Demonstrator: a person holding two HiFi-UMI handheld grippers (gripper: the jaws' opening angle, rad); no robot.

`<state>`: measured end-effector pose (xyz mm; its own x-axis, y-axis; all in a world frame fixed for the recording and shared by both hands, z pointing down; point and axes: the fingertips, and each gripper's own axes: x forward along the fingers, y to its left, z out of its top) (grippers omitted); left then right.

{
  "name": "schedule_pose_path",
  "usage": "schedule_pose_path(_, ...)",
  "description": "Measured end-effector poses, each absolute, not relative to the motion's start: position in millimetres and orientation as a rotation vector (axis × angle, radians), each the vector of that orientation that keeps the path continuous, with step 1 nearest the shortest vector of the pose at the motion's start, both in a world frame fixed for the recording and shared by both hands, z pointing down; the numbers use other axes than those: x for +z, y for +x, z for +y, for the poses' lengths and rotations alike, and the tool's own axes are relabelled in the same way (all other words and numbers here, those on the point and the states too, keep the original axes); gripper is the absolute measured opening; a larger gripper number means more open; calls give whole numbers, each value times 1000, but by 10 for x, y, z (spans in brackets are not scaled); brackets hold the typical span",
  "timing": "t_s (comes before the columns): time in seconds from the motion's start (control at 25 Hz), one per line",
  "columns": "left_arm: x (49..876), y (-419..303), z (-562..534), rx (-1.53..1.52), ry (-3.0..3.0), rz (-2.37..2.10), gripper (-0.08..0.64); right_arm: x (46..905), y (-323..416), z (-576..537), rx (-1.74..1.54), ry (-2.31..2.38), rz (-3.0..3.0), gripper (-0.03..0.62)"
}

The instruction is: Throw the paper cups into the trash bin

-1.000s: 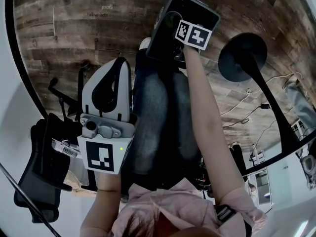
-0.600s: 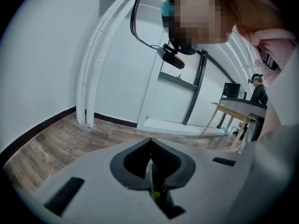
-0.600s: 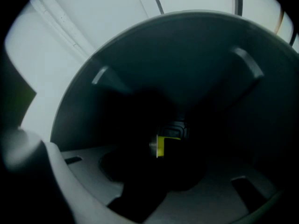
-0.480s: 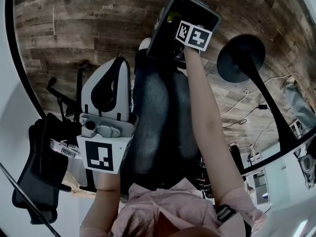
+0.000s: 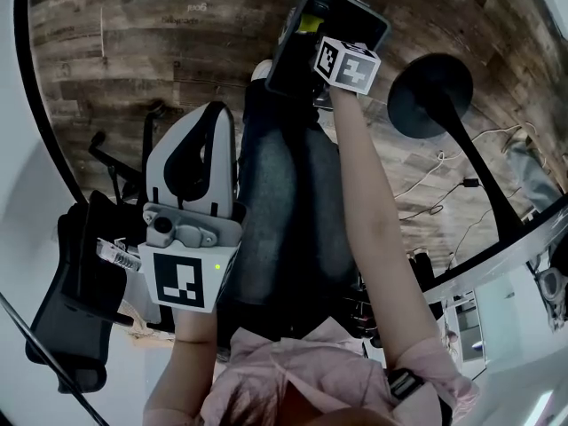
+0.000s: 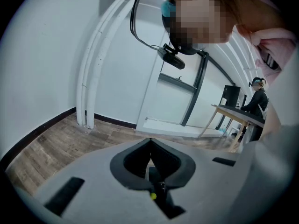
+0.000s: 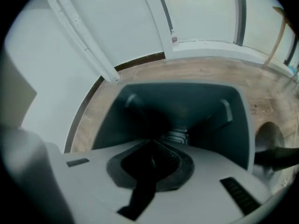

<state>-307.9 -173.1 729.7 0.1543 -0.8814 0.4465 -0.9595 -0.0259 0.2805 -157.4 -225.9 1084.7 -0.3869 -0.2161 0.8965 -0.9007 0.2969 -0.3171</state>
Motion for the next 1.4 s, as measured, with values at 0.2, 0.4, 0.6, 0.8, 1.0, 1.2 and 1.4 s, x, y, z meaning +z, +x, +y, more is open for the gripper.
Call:
schedule_pose_path(0.2,7095,-3097,-1757,211,1938,-1734,15,10616,-1568,-2288,1134,1037,-1814,34)
schedule_pose_path(0.4,6901,-3122,-1764,212,1951,-1725,15,10362,-1582,-2378,1056,1034,-1858,34)
schedule_pose_path(0.6,6722,-3085,-1841,213,1967,-1693,15,10094,-1561,-2439,1037,1053,-1862,32)
schedule_pose_path(0.8,6464,-3018,-1879,219,1973,-1663,15,9812,-1533,-2383,1024,1038,-1856,31)
schedule_pose_path(1.0,6231,-3011,-1917,223,1999,-1676,15,9605,-1507,-2354,1024,1031,-1850,31)
schedule_pose_path(1.2,6145,-2981,-1924,227,1997,-1673,15,9536,-1525,-2395,1016,1022,-1850,31)
schedule_pose_path(1.4,6083,-2952,-1925,222,1986,-1686,15,9489,-1530,-2388,1002,1007,-1857,31)
